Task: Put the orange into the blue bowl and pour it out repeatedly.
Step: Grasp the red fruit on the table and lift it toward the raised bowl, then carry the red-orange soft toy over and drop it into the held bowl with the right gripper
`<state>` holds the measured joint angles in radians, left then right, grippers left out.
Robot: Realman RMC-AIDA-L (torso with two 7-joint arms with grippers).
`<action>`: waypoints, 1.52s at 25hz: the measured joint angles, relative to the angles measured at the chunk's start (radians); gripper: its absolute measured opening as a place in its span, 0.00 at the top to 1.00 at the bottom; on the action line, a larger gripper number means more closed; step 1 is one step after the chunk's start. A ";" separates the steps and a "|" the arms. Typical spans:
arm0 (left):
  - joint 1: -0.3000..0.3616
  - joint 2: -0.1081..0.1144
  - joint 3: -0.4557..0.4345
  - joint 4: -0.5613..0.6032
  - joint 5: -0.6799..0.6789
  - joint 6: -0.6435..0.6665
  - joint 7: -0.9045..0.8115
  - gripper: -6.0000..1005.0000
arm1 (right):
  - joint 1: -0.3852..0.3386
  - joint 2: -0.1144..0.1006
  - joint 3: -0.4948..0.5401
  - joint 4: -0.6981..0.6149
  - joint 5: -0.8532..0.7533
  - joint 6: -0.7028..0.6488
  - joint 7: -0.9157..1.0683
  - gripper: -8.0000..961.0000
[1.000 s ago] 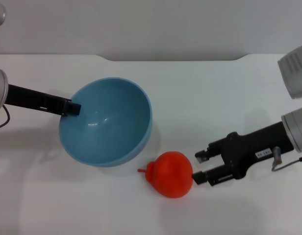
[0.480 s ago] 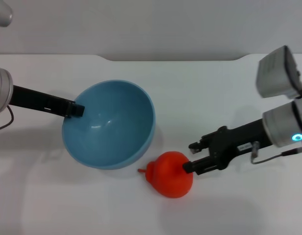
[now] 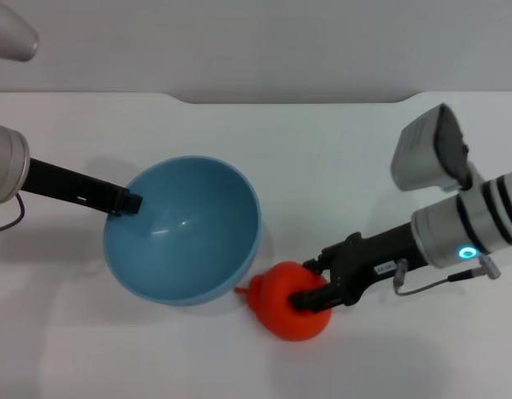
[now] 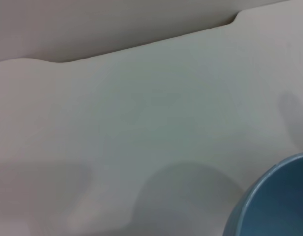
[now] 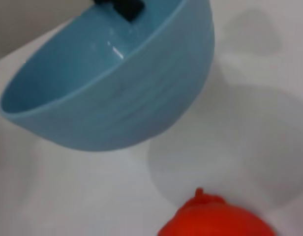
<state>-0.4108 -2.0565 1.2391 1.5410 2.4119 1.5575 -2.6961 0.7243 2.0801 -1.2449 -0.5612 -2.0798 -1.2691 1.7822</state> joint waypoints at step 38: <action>-0.233 -0.013 0.356 -0.292 -0.091 -0.202 -0.057 1.00 | -0.296 -0.010 0.151 -0.720 0.215 -0.480 0.012 0.94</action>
<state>-0.6437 -2.0693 1.5952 1.2489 2.3213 1.3554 -2.7527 0.4279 2.0705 -1.0944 -1.2815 -1.8649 -1.7492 1.7941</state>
